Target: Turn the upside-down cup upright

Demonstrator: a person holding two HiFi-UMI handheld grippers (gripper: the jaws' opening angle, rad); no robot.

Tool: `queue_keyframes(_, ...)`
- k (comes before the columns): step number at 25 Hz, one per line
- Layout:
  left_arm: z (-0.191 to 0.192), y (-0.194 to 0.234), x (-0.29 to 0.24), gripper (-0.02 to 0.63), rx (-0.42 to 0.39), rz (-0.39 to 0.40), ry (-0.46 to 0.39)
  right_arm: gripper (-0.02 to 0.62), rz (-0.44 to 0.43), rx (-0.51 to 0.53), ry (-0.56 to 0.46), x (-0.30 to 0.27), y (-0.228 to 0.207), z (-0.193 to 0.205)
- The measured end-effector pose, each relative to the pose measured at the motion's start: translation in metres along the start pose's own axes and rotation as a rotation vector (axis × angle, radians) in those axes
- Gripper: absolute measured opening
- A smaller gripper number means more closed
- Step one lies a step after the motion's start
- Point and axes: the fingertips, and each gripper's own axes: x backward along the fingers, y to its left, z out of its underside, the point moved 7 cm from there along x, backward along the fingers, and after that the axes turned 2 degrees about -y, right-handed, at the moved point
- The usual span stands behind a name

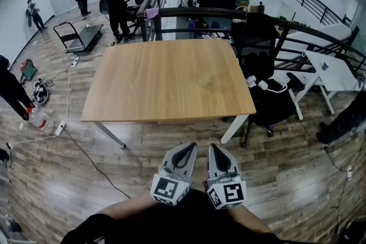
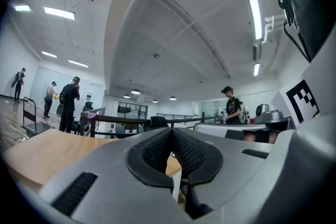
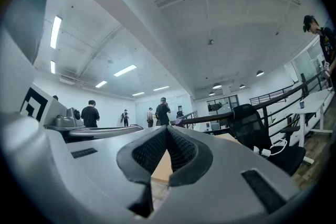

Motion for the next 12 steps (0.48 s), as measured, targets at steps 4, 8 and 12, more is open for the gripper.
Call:
queue_keyframes(4,0.003,-0.008,-0.009,0.008,-0.066,0.018,-0.006,0.012,0.0,0.001,-0.007,0.005,-0.012,-0.001)
queue_keyframes(8,0.005,-0.023,-0.018,0.008,-0.046,0.011,-0.016,0.012,0.004,0.002,-0.01,0.014,-0.027,-0.003)
queue_keyframes(12,0.012,-0.037,-0.023,0.008,-0.02,-0.005,-0.013,0.012,0.011,0.002,-0.004,0.025,-0.041,0.003)
